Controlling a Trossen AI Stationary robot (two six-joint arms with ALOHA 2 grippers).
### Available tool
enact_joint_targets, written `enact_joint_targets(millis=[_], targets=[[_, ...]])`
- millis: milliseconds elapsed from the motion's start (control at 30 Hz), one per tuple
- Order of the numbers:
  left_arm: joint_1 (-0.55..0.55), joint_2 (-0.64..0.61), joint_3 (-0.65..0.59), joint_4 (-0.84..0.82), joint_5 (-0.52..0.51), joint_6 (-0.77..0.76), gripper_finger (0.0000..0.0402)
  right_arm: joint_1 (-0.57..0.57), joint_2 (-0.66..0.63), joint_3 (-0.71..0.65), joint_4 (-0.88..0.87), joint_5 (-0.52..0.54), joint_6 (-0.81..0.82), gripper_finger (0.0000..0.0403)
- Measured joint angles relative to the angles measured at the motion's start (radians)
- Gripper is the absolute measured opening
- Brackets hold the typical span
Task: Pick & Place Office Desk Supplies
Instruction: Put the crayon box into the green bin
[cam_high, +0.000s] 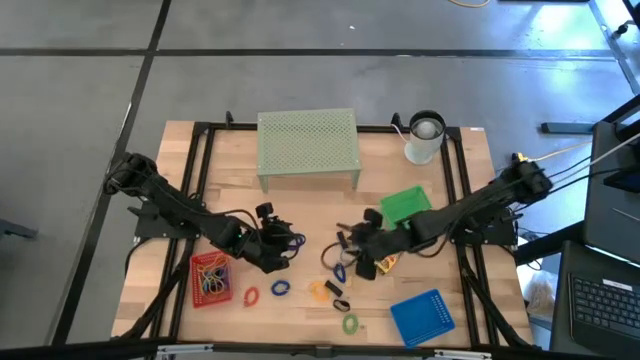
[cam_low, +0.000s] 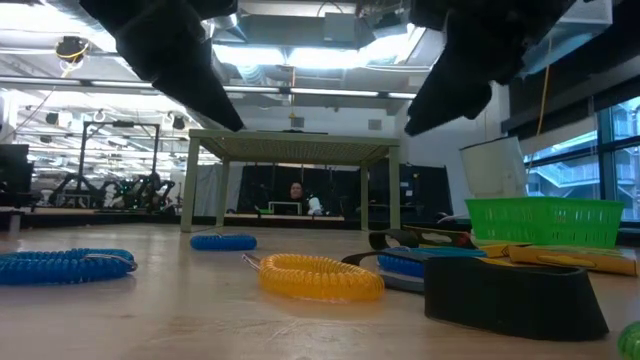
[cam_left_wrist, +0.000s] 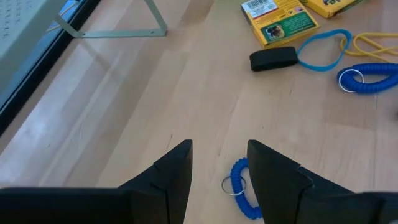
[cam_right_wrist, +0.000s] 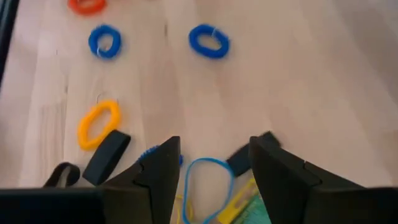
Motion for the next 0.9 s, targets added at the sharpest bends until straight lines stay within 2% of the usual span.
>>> enact_joint_targets(millis=[67, 200, 367, 500, 767, 900], targets=[[0.0, 0.0, 0.0, 0.0, 0.024, -0.001, 0.0148, 0.009, 0.043, 0.011, -0.001, -0.007, -0.001, 0.0194], [0.0, 0.0, 0.0, -0.001, 0.077, 0.0, 0.0148, 0.016, 0.113, 0.016, 0.023, -0.115, 0.002, 0.0194], [0.0, 0.0, 0.0, -0.017, 0.072, 0.0, 0.0148, 0.014, 0.19, 0.016, 0.119, -0.192, 0.051, 0.0194], [0.0, 0.0, 0.001, -0.019, 0.071, 0.001, 0.0148, 0.006, 0.219, 0.016, 0.112, -0.215, 0.05, 0.0194], [0.004, 0.0, 0.001, -0.021, 0.063, 0.035, 0.0148, 0.006, 0.191, 0.016, 0.069, -0.008, -0.029, 0.0194], [0.004, 0.0, 0.001, -0.017, 0.062, 0.046, 0.0148, 0.005, 0.189, 0.016, -0.026, 0.095, 0.144, 0.0194]])
